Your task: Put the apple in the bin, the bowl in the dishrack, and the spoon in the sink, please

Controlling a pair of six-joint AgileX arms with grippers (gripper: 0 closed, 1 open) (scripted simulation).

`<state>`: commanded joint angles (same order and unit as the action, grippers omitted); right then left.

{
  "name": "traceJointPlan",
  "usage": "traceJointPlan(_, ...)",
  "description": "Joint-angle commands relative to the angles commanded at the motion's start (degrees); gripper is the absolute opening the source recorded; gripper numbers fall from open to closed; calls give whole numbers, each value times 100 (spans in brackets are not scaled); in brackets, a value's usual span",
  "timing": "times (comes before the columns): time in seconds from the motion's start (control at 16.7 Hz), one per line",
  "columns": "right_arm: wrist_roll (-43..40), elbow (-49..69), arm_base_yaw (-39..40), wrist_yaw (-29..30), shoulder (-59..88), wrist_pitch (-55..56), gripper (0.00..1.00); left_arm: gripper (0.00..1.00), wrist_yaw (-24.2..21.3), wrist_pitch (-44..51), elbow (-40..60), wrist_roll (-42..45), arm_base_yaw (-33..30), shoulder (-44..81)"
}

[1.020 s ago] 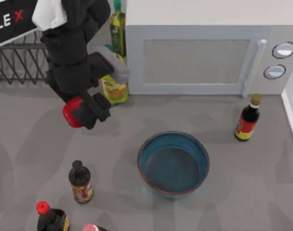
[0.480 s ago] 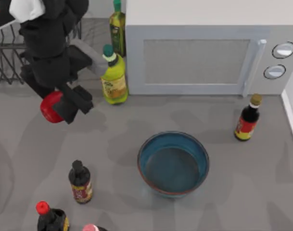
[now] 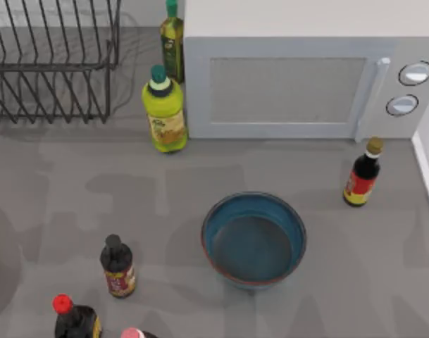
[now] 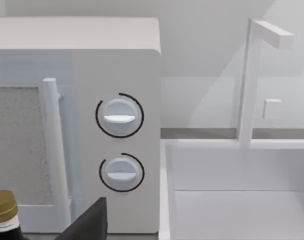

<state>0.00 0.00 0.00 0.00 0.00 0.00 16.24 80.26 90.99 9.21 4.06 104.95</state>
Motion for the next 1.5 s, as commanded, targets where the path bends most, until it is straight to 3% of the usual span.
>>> traceJointPlan(0.12,0,0,0,0,0,0,100,0,222,99,-103,-231,238,-200)
traceJointPlan(0.42,0,0,0,0,0,0,100,0,244,82,-115,-232,248,-205)
traceJointPlan(0.96,0,0,0,0,0,0,100,0,265,-1370,-1483,88,586,-230)
traceJointPlan(1.32,0,0,0,0,0,0,100,0,270,-1536,-1639,128,629,-219)
traceJointPlan(1.5,0,0,0,0,0,0,100,23,270,-1536,-1639,128,629,-219)
